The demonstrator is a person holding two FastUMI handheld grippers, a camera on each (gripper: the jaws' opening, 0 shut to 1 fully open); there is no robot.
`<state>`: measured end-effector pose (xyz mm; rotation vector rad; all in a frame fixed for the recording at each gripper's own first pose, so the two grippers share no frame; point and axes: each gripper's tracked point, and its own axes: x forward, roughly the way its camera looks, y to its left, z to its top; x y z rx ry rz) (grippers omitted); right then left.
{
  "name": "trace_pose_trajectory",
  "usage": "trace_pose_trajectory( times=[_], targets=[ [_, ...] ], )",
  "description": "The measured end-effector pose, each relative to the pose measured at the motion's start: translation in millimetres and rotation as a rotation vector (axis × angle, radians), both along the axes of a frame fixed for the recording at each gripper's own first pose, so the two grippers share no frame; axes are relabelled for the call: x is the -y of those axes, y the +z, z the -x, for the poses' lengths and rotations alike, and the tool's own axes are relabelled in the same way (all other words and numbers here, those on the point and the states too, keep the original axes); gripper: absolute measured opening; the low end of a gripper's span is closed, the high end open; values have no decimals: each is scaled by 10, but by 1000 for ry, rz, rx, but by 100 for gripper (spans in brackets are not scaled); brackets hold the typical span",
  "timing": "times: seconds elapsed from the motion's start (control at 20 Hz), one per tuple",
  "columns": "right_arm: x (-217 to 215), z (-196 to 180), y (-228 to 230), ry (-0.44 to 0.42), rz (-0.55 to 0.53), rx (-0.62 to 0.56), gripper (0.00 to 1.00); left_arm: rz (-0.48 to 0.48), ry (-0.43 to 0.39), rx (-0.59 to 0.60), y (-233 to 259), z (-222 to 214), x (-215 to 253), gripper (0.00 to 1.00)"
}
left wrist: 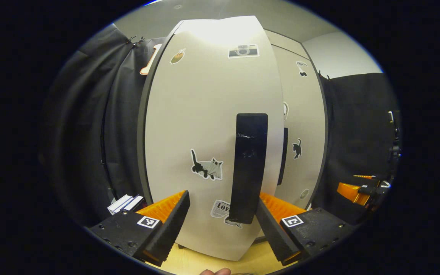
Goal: Grasp the bottle in the cabinet with the left hand and place it on the coaster, then close the right door with the right hand and the left door with the left hand.
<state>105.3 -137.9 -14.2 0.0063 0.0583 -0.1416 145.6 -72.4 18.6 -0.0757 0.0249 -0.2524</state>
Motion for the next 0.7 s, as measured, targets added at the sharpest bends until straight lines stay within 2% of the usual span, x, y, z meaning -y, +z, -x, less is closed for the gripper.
trace_pose_trajectory(
  times=[0.45, 0.7],
  targets=[
    [-111, -59, 19, 33, -13, 4, 98, 16, -2, -15, 4, -244, 193, 100],
    [-188, -50, 14, 47, -17, -1, 99, 12, 8, -12, -9, -519, 348, 100]
  ],
)
